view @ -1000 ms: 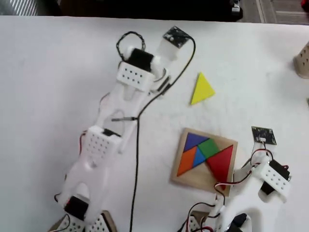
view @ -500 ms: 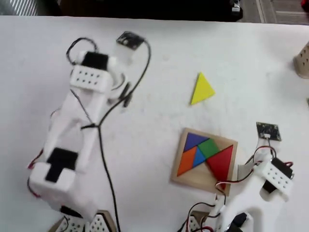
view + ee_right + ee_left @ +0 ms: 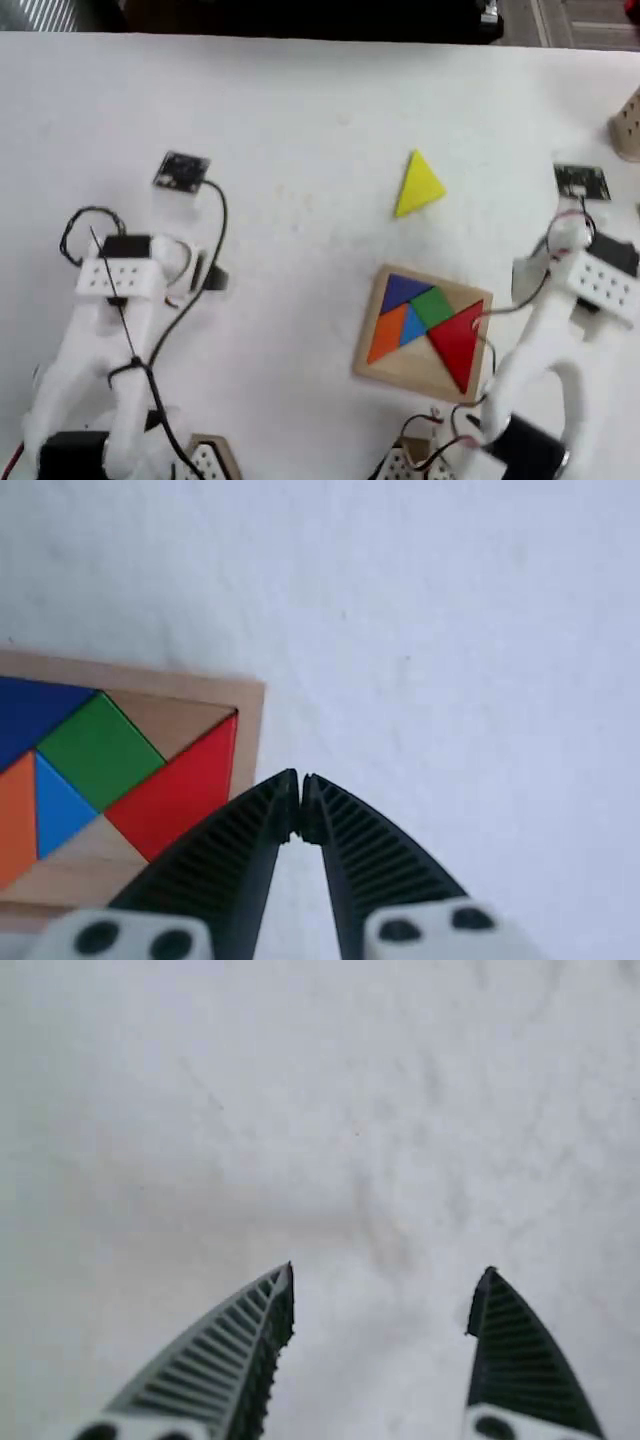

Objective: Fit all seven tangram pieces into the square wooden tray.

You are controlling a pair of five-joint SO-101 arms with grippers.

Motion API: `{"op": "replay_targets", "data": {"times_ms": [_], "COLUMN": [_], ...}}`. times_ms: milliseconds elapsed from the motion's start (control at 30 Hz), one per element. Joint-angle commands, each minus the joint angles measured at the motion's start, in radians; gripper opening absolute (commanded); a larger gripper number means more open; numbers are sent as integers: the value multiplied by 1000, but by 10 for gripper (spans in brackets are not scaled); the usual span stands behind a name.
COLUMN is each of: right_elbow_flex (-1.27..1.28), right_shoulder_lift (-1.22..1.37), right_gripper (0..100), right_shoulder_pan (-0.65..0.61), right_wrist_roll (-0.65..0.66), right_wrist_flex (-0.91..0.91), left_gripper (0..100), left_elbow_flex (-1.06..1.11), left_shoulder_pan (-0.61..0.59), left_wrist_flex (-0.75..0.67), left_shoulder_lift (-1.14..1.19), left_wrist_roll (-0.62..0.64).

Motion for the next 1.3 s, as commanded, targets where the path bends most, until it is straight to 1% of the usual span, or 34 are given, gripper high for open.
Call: {"op": "replay_targets", "data": {"times_ms": [0,100,200,267,433,567,633,733,867,967,1033,1133,1267], "right_elbow_flex": [-269,-462,-646,-772,-1089,-1352,-1476,-1619,-1777,-1875,-1919,-1975,-1946], "right_shoulder_lift": [183,352,522,645,960,1173,1265,1379,1477,1508,1521,1541,1538], "right_gripper": [18,20,21,21,21,19,18,18,18,18,18,18,17], "right_shoulder_pan": [-94,-170,-223,-248,-295,-320,-329,-344,-372,-401,-435,-487,-512], "right_wrist_roll": [-101,-209,-310,-353,-419,-457,-479,-482,-465,-384,-359,-358,-381], "right_wrist_flex": [-2,-38,-79,-90,-84,-84,-84,-71,67,203,291,409,424], "left_gripper": [290,290,290,288,204,192,192,192,192,192,192,192,192], "left_elbow_flex": [38,69,75,75,74,81,115,150,152,153,153,155,157], "left_shoulder_pan": [-47,-47,-41,-41,-41,-45,-45,-44,-44,-44,-44,-45,-47], "left_wrist_flex": [-129,-189,-203,-206,-219,-287,-350,-443,-456,-457,-459,-459,-457], "left_shoulder_lift": [-50,-50,-50,-50,-50,-44,-50,-51,-51,-51,-51,-51,-51], "left_wrist_roll": [9,46,95,95,95,91,91,91,91,91,91,91,91]}}
